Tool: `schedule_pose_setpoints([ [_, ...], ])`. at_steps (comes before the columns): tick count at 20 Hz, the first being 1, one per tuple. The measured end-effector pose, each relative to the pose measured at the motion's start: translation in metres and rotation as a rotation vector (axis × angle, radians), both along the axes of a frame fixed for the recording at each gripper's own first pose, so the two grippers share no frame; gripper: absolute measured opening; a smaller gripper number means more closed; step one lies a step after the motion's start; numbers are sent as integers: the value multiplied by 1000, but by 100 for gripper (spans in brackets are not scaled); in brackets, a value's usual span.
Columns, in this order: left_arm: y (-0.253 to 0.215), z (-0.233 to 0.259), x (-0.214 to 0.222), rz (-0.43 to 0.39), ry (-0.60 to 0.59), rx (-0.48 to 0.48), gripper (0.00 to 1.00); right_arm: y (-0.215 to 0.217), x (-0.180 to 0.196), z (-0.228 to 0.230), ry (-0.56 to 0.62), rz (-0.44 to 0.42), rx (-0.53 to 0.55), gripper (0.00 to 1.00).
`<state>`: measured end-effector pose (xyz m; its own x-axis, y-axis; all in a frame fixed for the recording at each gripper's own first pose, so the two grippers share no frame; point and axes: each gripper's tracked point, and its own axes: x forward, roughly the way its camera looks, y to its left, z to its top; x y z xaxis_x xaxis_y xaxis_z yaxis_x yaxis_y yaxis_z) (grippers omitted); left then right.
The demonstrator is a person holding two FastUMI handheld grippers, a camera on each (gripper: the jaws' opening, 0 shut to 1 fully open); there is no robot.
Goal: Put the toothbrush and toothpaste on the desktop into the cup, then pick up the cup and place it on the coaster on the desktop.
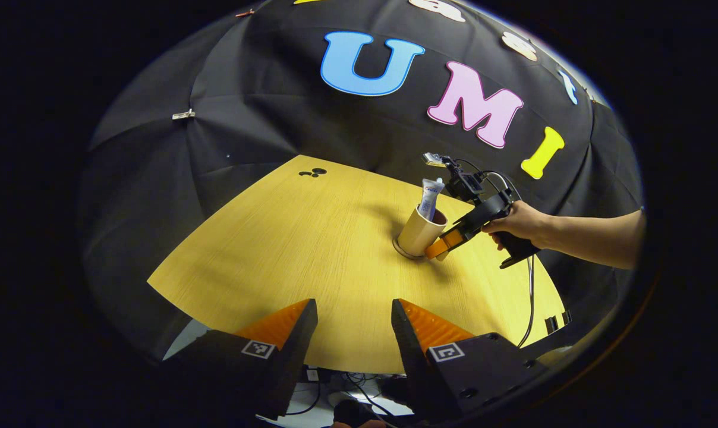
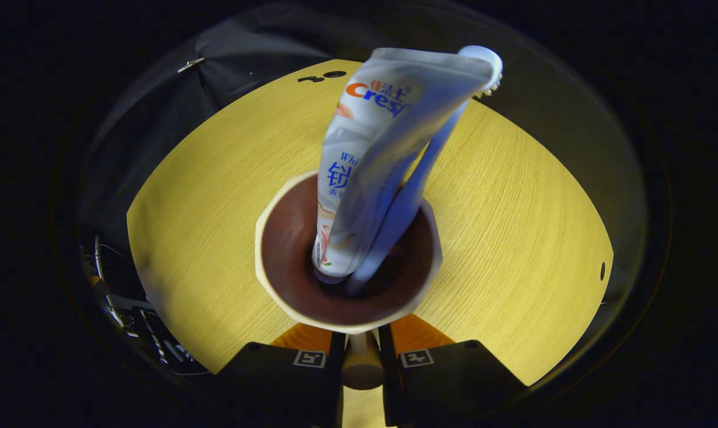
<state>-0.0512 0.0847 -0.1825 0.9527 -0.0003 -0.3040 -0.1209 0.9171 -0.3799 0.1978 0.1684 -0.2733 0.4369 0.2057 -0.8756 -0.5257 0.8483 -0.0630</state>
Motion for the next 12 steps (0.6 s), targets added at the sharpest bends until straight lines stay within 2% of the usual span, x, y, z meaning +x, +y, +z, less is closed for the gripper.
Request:
schedule_pose_setpoints([
  [6,1,0,-3,8,-6,-2,79,1,-2,1,-8,0,-7,32],
  [7,1,-1,-5,9,-7,-2,79,-3,-3,4,-18,2,-14,29],
  [10,0,-2,-9,11,-6,3,78,-4,-1,12,-49,-4,-9,53],
  [11,-1,-3,-10,12,-4,3,78,-4,-1,13,-55,-5,-4,59],
  [12,-1,-3,-11,13,-3,1,78,-4,-2,16,-67,-2,2,59],
])
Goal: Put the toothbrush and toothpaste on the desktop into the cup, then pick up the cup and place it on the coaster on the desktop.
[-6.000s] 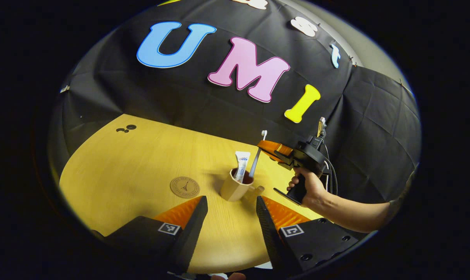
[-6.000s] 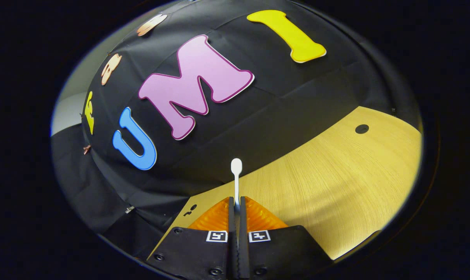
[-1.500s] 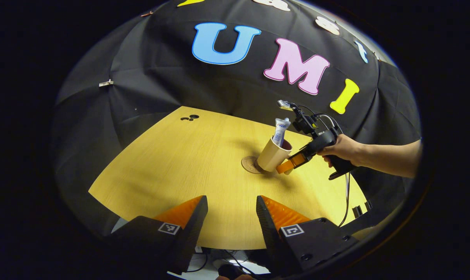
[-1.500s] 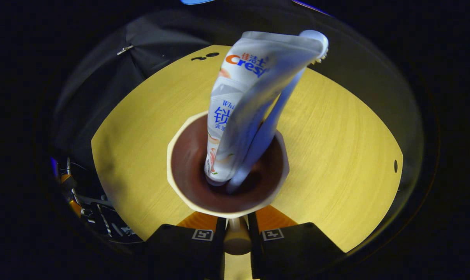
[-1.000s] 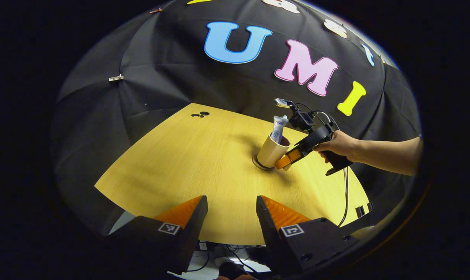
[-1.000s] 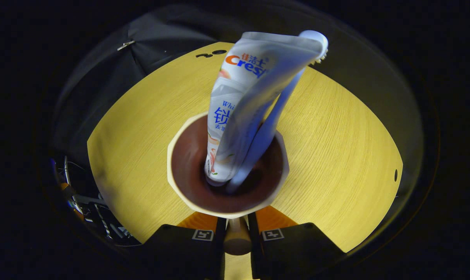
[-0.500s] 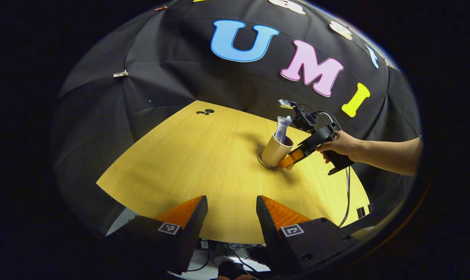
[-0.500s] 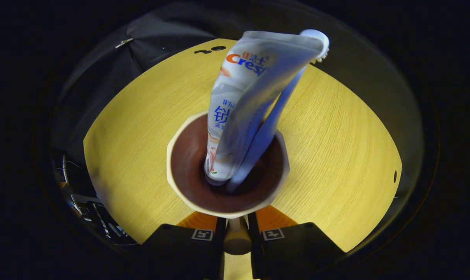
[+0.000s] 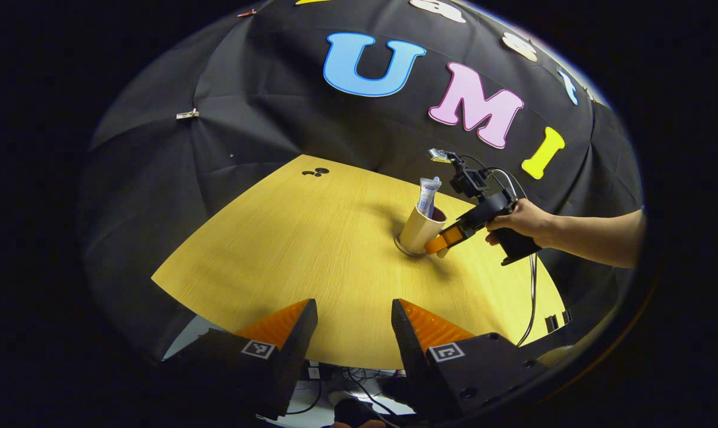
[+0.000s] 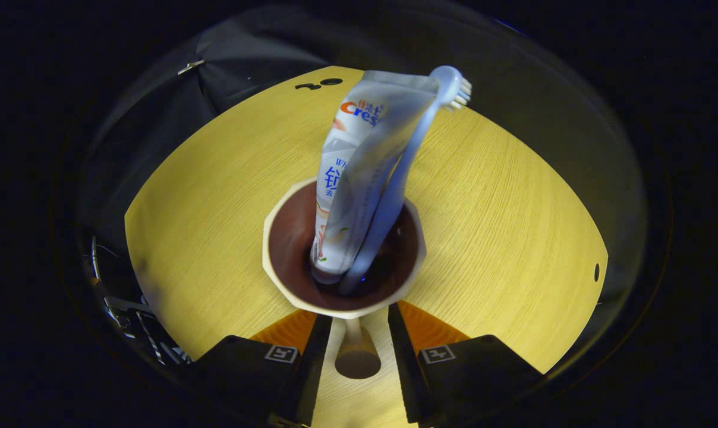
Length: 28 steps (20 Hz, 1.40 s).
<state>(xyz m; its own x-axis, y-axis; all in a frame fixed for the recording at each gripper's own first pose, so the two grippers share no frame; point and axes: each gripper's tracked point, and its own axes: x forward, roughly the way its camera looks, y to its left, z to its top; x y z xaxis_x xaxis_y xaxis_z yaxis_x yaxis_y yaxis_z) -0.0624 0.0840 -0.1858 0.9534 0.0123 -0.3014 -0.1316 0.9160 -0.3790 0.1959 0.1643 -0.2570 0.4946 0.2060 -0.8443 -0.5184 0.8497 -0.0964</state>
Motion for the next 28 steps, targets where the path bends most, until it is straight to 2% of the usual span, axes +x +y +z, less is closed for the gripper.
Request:
schedule_pose_setpoints([
  [3,-5,-3,-5,-3,2,-4,78,-1,0,14,-60,5,12,63],
  [7,-12,0,-9,-16,-4,5,79,-5,-3,48,-158,-14,63,75],
  [12,-19,-2,-8,-37,-8,9,79,-13,-13,93,-293,-18,119,78],
  [16,-24,1,-3,-58,-11,17,78,-20,-29,118,-358,-31,162,80],
  [28,-43,36,28,-135,-52,61,79,-59,-87,213,-559,-167,353,80],
])
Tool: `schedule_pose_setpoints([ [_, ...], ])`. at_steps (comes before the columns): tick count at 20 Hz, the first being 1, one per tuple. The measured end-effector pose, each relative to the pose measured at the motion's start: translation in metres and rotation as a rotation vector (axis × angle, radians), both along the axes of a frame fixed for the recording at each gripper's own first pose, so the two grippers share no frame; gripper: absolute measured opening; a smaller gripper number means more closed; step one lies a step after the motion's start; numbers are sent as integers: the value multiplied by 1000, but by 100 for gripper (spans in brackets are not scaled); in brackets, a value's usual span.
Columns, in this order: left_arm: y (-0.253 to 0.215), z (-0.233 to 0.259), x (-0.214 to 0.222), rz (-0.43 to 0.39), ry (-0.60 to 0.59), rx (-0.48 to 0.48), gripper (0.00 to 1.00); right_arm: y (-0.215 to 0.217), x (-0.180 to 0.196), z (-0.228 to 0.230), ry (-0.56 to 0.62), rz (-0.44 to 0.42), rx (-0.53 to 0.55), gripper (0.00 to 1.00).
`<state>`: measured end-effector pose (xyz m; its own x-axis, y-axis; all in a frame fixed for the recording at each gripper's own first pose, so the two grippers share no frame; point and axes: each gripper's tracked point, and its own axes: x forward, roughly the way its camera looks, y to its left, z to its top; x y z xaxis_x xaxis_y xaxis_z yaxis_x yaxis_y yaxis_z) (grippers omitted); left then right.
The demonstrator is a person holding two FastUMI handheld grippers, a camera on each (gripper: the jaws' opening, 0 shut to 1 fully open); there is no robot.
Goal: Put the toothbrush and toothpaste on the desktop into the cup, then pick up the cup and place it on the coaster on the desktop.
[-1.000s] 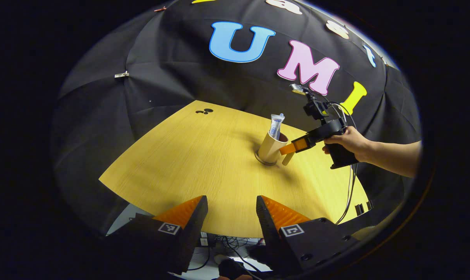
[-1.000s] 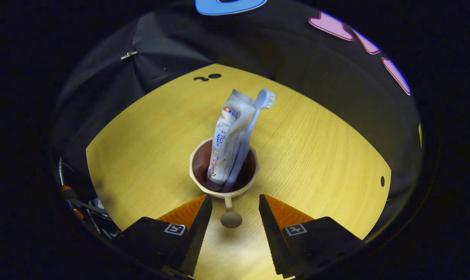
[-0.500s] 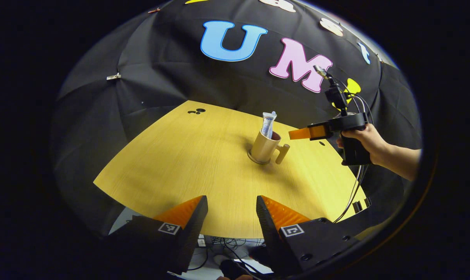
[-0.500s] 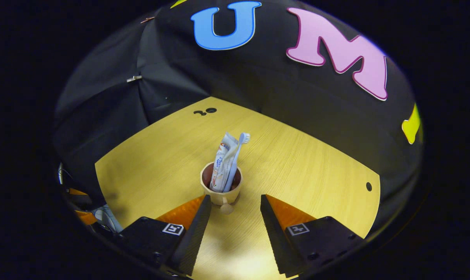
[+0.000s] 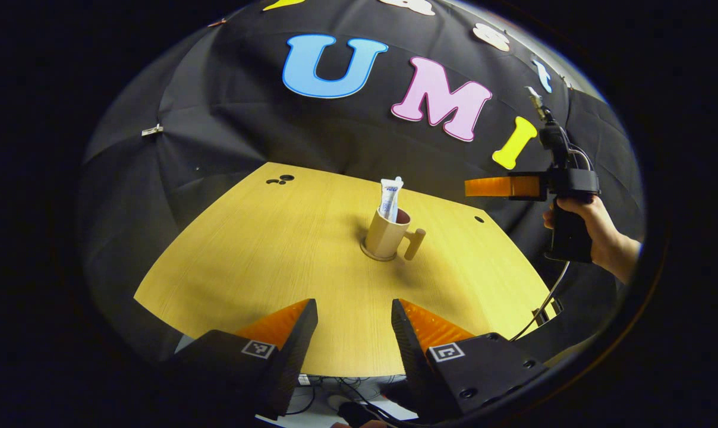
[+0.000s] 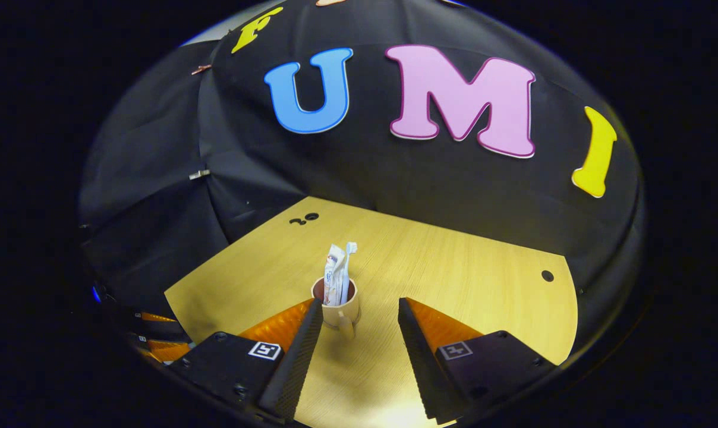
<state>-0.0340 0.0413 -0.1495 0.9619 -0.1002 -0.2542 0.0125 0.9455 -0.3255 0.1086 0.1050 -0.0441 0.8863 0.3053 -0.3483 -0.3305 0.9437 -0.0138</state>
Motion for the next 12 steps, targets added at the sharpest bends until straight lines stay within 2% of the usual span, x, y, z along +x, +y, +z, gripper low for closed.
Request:
schedule_pose_setpoints([
  [12,-31,103,33,-57,-180,92,79,-36,-63,64,-157,-36,87,80],
])
